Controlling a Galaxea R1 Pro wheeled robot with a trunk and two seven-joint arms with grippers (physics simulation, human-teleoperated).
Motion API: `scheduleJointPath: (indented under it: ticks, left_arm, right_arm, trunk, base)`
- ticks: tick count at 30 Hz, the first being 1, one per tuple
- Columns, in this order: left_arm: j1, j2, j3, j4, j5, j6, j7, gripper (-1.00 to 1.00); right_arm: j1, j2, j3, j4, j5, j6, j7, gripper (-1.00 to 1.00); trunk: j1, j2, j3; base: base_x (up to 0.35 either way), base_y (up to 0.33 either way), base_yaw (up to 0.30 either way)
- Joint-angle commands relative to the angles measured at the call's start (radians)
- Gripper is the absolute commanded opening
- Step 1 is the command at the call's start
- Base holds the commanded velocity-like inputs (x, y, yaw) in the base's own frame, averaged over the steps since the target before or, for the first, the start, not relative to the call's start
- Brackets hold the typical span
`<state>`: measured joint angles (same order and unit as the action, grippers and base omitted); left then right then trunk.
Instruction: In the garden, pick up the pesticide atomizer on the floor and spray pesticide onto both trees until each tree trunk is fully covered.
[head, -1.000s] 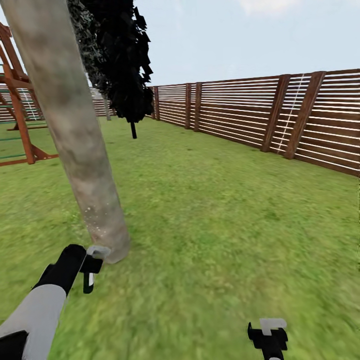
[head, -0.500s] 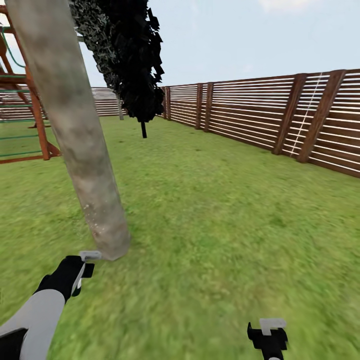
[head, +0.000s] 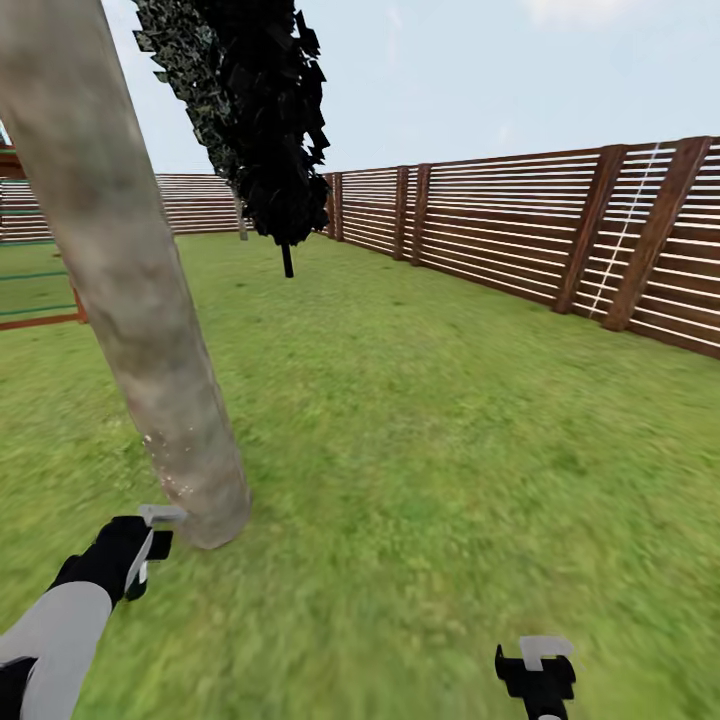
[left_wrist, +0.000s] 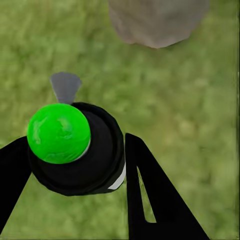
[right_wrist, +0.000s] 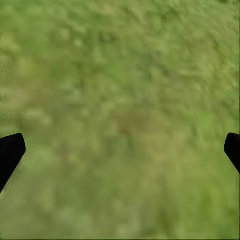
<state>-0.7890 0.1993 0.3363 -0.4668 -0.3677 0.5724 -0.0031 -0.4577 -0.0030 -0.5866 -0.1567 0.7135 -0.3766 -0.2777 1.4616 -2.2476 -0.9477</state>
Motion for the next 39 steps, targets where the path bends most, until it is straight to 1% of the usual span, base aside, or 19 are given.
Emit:
scheduleJointPath:
  ticks: [1, 2, 3, 5, 6, 8, 10, 11, 13, 15, 18, 23, 33, 39]
  left_arm:
    - [-0.001, -0.004, 0.003, 0.014, -0.004, 0.003, 0.0, -1.0]
    - [0.005, -0.02, 0.003, 0.047, -0.003, -0.005, 0.0, -1.0]
    - [0.007, -0.029, 0.004, 0.056, -0.003, -0.027, 0.0, -1.0]
    - [0.009, -0.038, 0.005, 0.064, -0.002, -0.072, 0.012, -1.0]
    - [0.009, -0.04, 0.006, 0.065, 0.0, -0.081, 0.026, -1.0]
    - [0.01, -0.041, 0.006, 0.064, 0.037, -0.093, 0.067, -1.0]
    - [0.01, -0.042, 0.006, 0.059, 0.052, -0.096, 0.081, -1.0]
    - [0.01, -0.043, 0.006, 0.06, 0.055, -0.097, 0.084, -1.0]
    - [0.01, -0.039, 0.003, 0.065, 0.052, -0.138, 0.087, -1.0]
    - [0.01, -0.037, 0.002, 0.067, 0.052, -0.154, 0.097, -1.0]
    - [0.01, -0.042, 0.001, 0.068, 0.058, -0.16, 0.103, -1.0]
    - [0.01, -0.054, 0.003, 0.067, 0.064, -0.16, 0.103, -1.0]
    - [0.01, -0.054, 0.004, 0.066, 0.064, -0.16, 0.103, -1.0]
    - [0.01, -0.055, 0.004, 0.067, 0.064, -0.16, 0.104, -1.0]
  right_arm:
    - [-0.001, 0.0, -0.007, 0.002, 0.011, -0.004, -0.004, 1.0]
    - [-0.001, 0.0, -0.007, 0.002, 0.011, -0.004, -0.004, 1.0]
    - [-0.001, 0.001, -0.007, 0.002, 0.011, -0.004, -0.005, 1.0]
    - [-0.001, 0.001, -0.007, 0.002, 0.011, -0.004, -0.005, 1.0]
    - [-0.001, 0.001, -0.007, 0.002, 0.011, -0.004, -0.005, 1.0]
    - [-0.001, 0.001, -0.007, 0.002, 0.011, -0.004, -0.005, 1.0]
    - [-0.001, 0.001, -0.007, 0.002, 0.011, -0.004, -0.005, 1.0]
    - [-0.001, 0.001, -0.007, 0.002, 0.011, -0.004, -0.005, 1.0]
    - [-0.001, 0.001, -0.007, 0.003, 0.011, -0.004, -0.005, 1.0]
    - [-0.001, 0.001, -0.007, 0.003, 0.011, -0.004, -0.004, 1.0]
    - [-0.001, 0.001, -0.007, 0.003, 0.011, -0.004, -0.004, 1.0]
    - [-0.001, 0.0, -0.007, 0.002, 0.012, -0.004, -0.002, 1.0]
    - [-0.001, 0.002, -0.007, 0.002, 0.012, -0.004, -0.003, 1.0]
    - [-0.001, 0.004, -0.007, 0.002, 0.012, -0.004, -0.005, 1.0]
  trunk:
    - [0.0, 0.0, -0.001]
    - [0.0, 0.0, -0.001]
    - [0.0, 0.0, -0.001]
    - [0.0, 0.0, -0.001]
    - [0.0, 0.0, -0.001]
    - [0.0, 0.0, -0.001]
    - [0.0, 0.0, -0.001]
    - [0.0, 0.0, -0.001]
    - [0.0, 0.0, -0.001]
    - [0.0, 0.0, -0.001]
    - [0.0, 0.0, -0.001]
    - [0.0, 0.0, -0.001]
    - [0.0, 0.0, -0.001]
    - [0.0, 0.0, -0.001]
  base:
    - [0.339, 0.0, 0.162]
    - [0.284, 0.0, 0.24]
    - [0.167, 0.0, 0.258]
    - [0.065, -0.094, 0.27]
    - [0.022, -0.206, 0.275]
    - [0.005, -0.258, 0.277]
    - [0.001, -0.27, 0.277]
    - [0.0, -0.273, 0.277]
    - [0.009, -0.273, 0.277]
    - [0.095, -0.267, 0.277]
    - [0.172, -0.242, 0.231]
    - [0.168, -0.236, 0.029]
    - [0.107, -0.256, 0.012]
    - [0.06, -0.265, 0.254]
